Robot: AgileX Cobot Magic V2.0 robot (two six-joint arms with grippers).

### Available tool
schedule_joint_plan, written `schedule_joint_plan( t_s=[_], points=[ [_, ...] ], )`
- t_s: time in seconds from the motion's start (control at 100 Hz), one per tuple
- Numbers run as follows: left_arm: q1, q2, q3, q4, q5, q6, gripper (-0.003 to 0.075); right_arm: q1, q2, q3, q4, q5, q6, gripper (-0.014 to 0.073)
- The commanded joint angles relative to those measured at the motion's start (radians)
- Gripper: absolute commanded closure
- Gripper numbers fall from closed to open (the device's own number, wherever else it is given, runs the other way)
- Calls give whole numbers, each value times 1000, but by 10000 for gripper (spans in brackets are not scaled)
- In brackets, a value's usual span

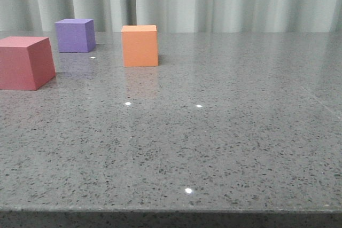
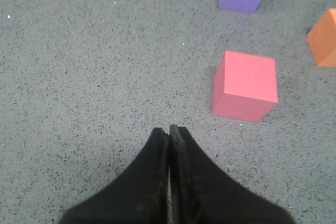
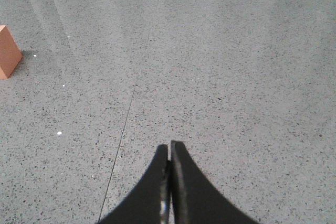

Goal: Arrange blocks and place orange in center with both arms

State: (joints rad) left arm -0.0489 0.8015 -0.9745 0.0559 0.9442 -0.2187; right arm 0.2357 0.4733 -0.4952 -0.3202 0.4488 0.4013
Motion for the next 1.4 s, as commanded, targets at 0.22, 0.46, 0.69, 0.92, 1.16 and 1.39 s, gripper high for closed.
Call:
schedule_joint_plan(
  t_s=[0.22,0.46,0.69,0.92,1.16,1.39],
  points=[
    [2,107,-45,55,-38,-9,720,-6,0,-27,-11,-80,-8,704],
    [2,114,-45,100,-38,-9,330,-6,0,-27,-11,-80,-8,704],
    [2,114,-45,76,-40,-11,67,-6,0,-27,-11,-80,-8,704],
    [-46,166,-62,-28,-93,-11,84,-6,0,-27,-11,-80,-8,704],
    [-238,323,-156,-68,-204,-40,84,-6,0,-27,-11,-80,-8,704],
    [-417,569,-359,-66,-263,-61,85,-6,0,-27,-11,-80,-8,704]
  ],
)
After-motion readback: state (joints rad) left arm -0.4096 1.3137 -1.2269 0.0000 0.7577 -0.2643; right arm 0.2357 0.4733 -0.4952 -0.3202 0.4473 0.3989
